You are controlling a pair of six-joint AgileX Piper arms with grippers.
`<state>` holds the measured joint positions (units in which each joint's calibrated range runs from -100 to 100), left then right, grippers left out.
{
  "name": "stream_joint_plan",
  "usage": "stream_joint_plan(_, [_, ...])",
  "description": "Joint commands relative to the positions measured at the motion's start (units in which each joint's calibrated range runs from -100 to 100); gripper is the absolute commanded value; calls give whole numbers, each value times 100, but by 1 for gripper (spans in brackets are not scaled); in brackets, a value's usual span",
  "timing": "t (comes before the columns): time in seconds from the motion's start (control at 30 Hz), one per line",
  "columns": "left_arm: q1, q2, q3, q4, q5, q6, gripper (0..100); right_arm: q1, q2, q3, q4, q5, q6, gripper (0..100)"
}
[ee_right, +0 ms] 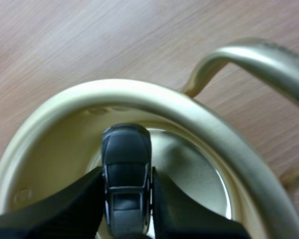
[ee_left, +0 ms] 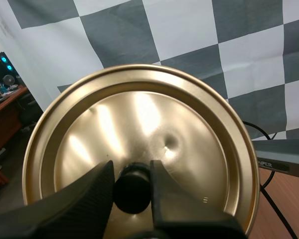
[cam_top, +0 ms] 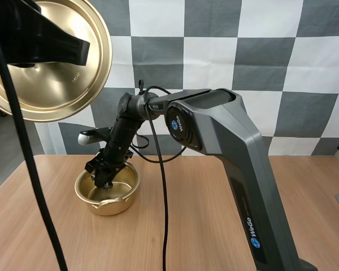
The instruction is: Open the pot, put the car inside, and close it
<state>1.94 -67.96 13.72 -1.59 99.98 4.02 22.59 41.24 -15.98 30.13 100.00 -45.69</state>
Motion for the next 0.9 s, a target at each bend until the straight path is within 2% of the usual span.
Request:
stream_joint_plan(0.0, [-2,-5,2,11,2,9,16,0,2,5,-43,0,0,94])
stream_joint_plan(0.03, [-2,-5,2,11,2,9,16,0,2,5,-43,0,0,100])
stream_joint_plan(0.37, [-2,-5,2,11,2,20,16,0,-156,5,-63,0,62,100])
stream_joint_plan(0.63, [-2,-5,2,11,2,20,16,0,-998,5,-172,0,62,100])
stream_joint_plan(0.77, [-2,-5,2,23,2,18,16,0,-1343,5,-531,0,110,100])
stream_joint_plan(0.87, [-2,-5,2,159,2,18,16,-7,-1523,5,-1079,0,292,100])
